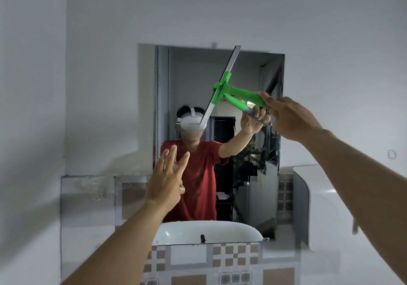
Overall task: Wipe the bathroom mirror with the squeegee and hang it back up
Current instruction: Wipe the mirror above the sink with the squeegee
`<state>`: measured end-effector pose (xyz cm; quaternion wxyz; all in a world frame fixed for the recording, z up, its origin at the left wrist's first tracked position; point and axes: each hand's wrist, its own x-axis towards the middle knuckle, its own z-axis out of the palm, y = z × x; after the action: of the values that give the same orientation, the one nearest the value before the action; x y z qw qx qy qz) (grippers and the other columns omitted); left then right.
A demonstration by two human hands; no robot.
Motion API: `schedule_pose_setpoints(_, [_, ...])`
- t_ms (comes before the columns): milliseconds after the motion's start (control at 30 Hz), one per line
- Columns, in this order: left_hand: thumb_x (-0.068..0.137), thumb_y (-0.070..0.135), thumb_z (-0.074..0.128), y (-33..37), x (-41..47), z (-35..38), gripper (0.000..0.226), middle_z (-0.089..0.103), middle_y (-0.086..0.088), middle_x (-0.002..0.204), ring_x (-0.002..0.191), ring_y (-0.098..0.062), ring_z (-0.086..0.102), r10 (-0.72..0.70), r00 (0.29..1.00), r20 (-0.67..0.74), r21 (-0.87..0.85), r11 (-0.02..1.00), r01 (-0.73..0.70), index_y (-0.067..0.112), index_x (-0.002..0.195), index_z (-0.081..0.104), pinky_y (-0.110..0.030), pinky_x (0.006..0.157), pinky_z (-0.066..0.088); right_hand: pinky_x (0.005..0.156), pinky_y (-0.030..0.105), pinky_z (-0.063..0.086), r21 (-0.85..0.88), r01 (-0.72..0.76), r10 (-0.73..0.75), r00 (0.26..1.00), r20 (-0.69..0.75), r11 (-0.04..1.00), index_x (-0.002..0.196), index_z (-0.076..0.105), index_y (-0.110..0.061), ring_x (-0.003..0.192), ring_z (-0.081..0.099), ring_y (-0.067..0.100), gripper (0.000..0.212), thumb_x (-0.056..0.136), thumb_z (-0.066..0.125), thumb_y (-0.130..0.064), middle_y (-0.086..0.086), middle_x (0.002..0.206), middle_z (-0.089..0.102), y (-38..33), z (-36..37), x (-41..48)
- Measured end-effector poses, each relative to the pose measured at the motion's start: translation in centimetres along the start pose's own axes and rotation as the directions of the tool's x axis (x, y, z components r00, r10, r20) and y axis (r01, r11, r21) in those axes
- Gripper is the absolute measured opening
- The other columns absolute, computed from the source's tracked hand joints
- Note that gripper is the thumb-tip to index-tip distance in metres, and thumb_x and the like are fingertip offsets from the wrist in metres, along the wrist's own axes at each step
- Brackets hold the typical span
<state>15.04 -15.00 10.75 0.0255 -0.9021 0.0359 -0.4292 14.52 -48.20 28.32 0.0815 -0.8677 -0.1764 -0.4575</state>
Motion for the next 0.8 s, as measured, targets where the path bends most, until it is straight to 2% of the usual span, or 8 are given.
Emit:
schedule_pose_setpoints(133, [0.073,0.021,0.084,0.0,0.1,-0.1,0.111,0.011,-0.019,0.169,0.154,-0.04,0.014,0.003,1.0,0.003,-0.015,1.0,-0.003,0.027,0.162,0.018,-0.052,0.122,0.028,0.074,0.045,0.055,0.04,-0.106,0.106,0.994,0.014,0.994,0.157,0.019,-0.044,0.088,0.059,0.031,0.065,0.104,0.042,-0.016,0.011,0.103,0.054,0.8,0.2,-2.0])
schedule_pose_setpoints(267, [0.069,0.014,0.087,0.1,0.0,-0.2,0.111,0.018,-0.021,0.167,0.152,-0.043,0.02,0.004,1.0,-0.011,-0.054,0.999,-0.005,0.025,0.161,0.024,-0.055,0.117,0.036,0.063,0.039,0.046,0.114,-0.174,0.172,0.985,0.027,0.978,0.159,0.017,-0.037,0.08,0.06,0.03,0.072,0.101,0.046,-0.007,0.012,0.098,0.054,0.2,1.6,-4.3])
schedule_pose_setpoints(333, [0.065,0.008,0.088,0.1,-0.1,-0.1,0.11,0.024,-0.024,0.164,0.149,-0.047,0.025,0.015,0.999,-0.034,-0.065,0.998,-0.017,0.021,0.158,0.031,-0.057,0.113,0.039,0.062,0.04,0.048,0.174,-0.23,0.228,0.973,0.032,0.957,0.159,0.018,-0.037,0.078,0.06,0.031,0.072,0.1,0.046,-0.007,0.014,0.097,0.056,-0.1,2.4,-5.5])
schedule_pose_setpoints(467, [0.066,0.013,0.087,-0.2,-0.1,0.2,0.109,0.024,-0.027,0.162,0.148,-0.048,0.026,0.064,0.996,-0.059,-0.004,0.998,-0.064,0.018,0.158,0.029,-0.059,0.114,0.038,0.069,0.049,0.058,0.303,-0.306,0.307,0.951,0.045,0.903,0.16,0.018,-0.033,0.08,0.063,0.032,0.071,0.101,0.047,-0.007,0.015,0.099,0.06,-1.7,4.0,-7.8])
schedule_pose_setpoints(533, [0.07,0.016,0.084,-0.2,-0.1,0.4,0.106,0.023,-0.028,0.163,0.148,-0.049,0.024,0.078,0.994,-0.07,0.018,0.997,-0.077,0.018,0.16,0.026,-0.061,0.115,0.036,0.068,0.051,0.059,0.352,-0.316,0.32,0.946,0.049,0.881,0.16,0.016,-0.031,0.077,0.064,0.032,0.072,0.101,0.048,-0.008,0.016,0.099,0.063,-3.0,4.8,-8.6])
schedule_pose_setpoints(600, [0.072,0.018,0.085,-0.2,-0.1,0.4,0.104,0.023,-0.029,0.162,0.148,-0.05,0.024,0.08,0.994,-0.075,0.019,0.997,-0.079,0.018,0.159,0.029,-0.062,0.115,0.035,0.065,0.049,0.057,0.37,-0.337,0.344,0.938,0.05,0.866,0.161,0.013,-0.032,0.077,0.064,0.031,0.073,0.1,0.047,-0.01,0.015,0.099,0.065,-4.0,5.7,-9.2])
schedule_pose_setpoints(733, [0.068,0.03,0.092,-0.1,-0.3,0.2,0.107,0.025,-0.028,0.162,0.148,-0.05,0.026,0.055,0.997,-0.063,0.025,0.998,-0.053,0.017,0.157,0.034,-0.058,0.115,0.034,0.061,0.037,0.042,0.391,-0.387,0.383,0.919,0.093,0.835,0.162,0.009,-0.028,0.076,0.06,0.03,0.073,0.1,0.047,-0.013,0.011,0.088,0.061,-5.9,6.8,-10.8])
schedule_pose_setpoints(800, [0.072,0.031,0.089,-0.2,-1.1,0.4,0.104,0.025,-0.028,0.162,0.148,-0.048,0.027,0.056,0.997,-0.06,0.032,0.998,-0.054,0.015,0.158,0.033,-0.055,0.116,0.033,0.059,0.039,0.045,0.408,-0.396,0.381,0.917,0.122,0.823,0.161,0.004,-0.028,0.07,0.06,0.03,0.077,0.1,0.047,-0.013,0.011,0.082,0.063,-6.7,7.2,-11.3])
